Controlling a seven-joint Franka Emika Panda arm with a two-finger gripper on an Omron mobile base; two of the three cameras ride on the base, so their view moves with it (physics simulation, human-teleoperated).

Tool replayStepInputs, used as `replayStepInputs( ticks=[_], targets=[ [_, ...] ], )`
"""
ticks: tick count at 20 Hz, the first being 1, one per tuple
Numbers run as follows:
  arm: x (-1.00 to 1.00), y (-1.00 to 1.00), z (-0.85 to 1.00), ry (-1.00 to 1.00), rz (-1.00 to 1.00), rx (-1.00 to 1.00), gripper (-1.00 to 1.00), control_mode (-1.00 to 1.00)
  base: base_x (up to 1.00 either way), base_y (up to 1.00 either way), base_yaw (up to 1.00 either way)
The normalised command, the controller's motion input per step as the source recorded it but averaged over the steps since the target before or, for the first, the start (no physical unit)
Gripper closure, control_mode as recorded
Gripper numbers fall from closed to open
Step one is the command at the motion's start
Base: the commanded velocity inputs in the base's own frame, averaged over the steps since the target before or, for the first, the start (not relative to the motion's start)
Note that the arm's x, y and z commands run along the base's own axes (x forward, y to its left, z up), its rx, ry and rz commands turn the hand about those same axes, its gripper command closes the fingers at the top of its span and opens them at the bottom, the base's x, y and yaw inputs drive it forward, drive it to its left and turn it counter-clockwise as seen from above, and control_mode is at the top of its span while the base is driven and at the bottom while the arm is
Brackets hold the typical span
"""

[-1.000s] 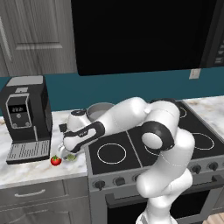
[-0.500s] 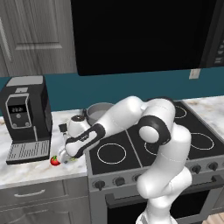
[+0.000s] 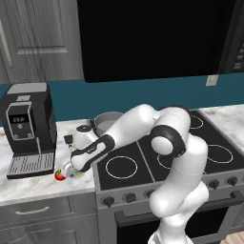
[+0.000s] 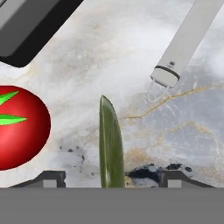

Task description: Put the tomato and lemon wedge in the pot. Retrieve the spatula and lightly stir the vegetables in the pot.

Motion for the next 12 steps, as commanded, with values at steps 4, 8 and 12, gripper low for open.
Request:
replayStepInputs(
  ticks=[4,8,12],
  targets=[
    [0.0,0.0,0.0,0.0,0.0,0.0,1.0,-1.0,0.0,0.0,0.0],
    [0.0,-0.01,0.0,-0.01,0.0,0.0,1.0,-1.0,0.0,0.0,0.0],
    [-0.3,-0.21,0.41,-0.16,0.0,0.01,1.0,-1.0,0.0,0.0,0.0]
  ],
)
